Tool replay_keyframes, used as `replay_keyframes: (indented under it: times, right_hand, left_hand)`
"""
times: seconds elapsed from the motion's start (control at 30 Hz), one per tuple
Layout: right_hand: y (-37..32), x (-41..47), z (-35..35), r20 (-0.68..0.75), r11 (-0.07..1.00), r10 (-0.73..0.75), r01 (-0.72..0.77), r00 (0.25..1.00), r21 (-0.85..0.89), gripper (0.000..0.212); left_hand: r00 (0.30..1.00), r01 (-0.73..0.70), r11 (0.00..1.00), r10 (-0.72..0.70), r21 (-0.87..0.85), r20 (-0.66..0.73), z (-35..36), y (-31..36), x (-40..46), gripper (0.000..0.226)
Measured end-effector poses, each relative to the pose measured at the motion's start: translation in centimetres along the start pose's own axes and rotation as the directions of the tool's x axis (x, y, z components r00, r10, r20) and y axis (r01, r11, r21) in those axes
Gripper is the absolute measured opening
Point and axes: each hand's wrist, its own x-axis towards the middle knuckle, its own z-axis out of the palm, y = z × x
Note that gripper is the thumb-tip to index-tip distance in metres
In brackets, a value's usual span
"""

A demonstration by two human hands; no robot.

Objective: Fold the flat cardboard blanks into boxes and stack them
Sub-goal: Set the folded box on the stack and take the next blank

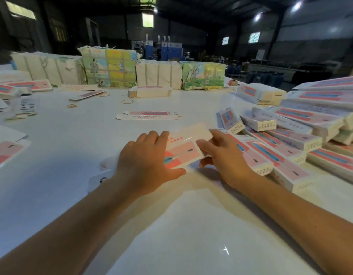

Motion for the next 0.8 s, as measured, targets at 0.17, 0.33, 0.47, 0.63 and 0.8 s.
replay_keyframes:
  times: [0.17, 0.33, 0.47, 0.63, 0.8]
  right_hand:
    - [-0.5, -0.7, -0.4, 0.140, 0.499, -0.592, 0.499, 0.793, -0.709, 0.048]
    - [-0.7, -2.2, 1.5, 0.228, 0.498, -0.457, 0.460, 0.859, -0.735, 0.044]
    - [-1.4, -1.9, 1.4, 0.022, 0.959, -0.229, 0.229, 0.973, -0.168, 0.040]
    - [-1.5, -1.3, 0.0, 0.084, 0.964, -0.239, 0.247, 0.967, -0.100, 0.041]
    - [-1.1, -1.3, -0.3, 0.201, 0.941, -0.317, 0.334, 0.927, -0.053, 0.052]
  left_hand:
    - [0.989, 0.136, 0.990, -0.137, -0.024, -0.056, -0.4, 0.6, 0.3, 0.091]
    - [0.985, 0.147, 0.989, -0.146, 0.005, -0.091, -0.2, 0.9, -0.3, 0.089]
    - [0.978, 0.208, 0.977, -0.208, 0.036, -0.012, 0.0, 0.8, 0.1, 0.089]
    - [0.974, 0.205, 0.964, -0.183, -0.172, 0.136, 0.0, 0.0, 0.8, 0.090]
    - [0.947, 0.203, 0.921, -0.098, -0.332, 0.307, -0.8, -1.2, 0.9, 0.070]
